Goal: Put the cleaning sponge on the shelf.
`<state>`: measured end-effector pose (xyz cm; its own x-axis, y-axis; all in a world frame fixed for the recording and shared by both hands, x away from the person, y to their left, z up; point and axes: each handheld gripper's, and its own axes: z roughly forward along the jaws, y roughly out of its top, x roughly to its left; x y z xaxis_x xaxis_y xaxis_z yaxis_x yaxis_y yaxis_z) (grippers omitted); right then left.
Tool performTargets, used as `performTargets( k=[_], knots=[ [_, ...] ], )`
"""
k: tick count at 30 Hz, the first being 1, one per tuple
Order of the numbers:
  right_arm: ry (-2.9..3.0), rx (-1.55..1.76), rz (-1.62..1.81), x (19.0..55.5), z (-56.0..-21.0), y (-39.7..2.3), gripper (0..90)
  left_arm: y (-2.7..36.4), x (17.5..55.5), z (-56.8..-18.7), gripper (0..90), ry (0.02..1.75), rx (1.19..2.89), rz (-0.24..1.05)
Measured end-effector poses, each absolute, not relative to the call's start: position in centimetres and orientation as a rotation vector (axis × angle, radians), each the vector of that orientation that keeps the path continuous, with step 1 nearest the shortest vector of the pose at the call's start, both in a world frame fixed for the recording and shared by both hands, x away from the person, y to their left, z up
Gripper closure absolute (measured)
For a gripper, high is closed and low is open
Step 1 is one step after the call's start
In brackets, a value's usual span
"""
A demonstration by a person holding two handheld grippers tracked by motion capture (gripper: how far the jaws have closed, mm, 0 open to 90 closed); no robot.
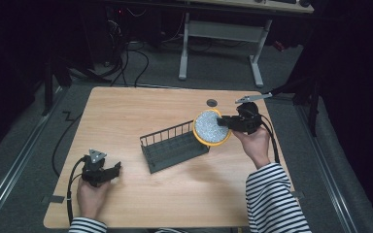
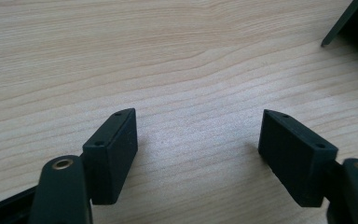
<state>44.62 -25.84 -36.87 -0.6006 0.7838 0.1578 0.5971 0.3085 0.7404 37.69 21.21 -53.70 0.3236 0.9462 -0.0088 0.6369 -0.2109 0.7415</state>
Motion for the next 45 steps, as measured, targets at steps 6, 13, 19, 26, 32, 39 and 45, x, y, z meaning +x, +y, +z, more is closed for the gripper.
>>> performTargets(
  k=[6, 13, 19, 26, 32, 39, 45],
  knots=[
    [2.345, 1.241, 1.177, 45.6, -36.2, -24.8, 78.5, 21.2, 37.7, -53.7, 28.6, 1.392, 1.941, 0.606],
    [2.362, 1.201, 1.174, 46.7, -35.8, -22.9, 78.4, 21.2, 37.7, -53.7, 28.7, 1.393, 1.94, 0.607],
    [2.381, 1.19, 1.165, 47.5, -36.3, -21.5, 78.2, 21.2, 37.7, -53.7, 28.7, 1.393, 1.94, 0.607],
    [2.405, 1.182, 1.155, 48.3, -37.1, -20.1, 78.1, 21.2, 37.7, -53.7, 28.6, 1.393, 1.94, 0.607],
    [2.441, 1.164, 1.139, 49.0, -38.4, -18.4, 77.9, 21.2, 37.7, -53.7, 28.7, 1.393, 1.94, 0.607],
    [2.465, 1.154, 1.118, 49.5, -39.6, -17.7, 77.7, 21.2, 37.7, -53.7, 28.7, 1.393, 1.94, 0.607],
    [2.472, 1.171, 1.114, 49.6, -40.1, -17.7, 77.2, 21.2, 37.7, -53.7, 28.7, 1.393, 1.94, 0.607]
  ],
)
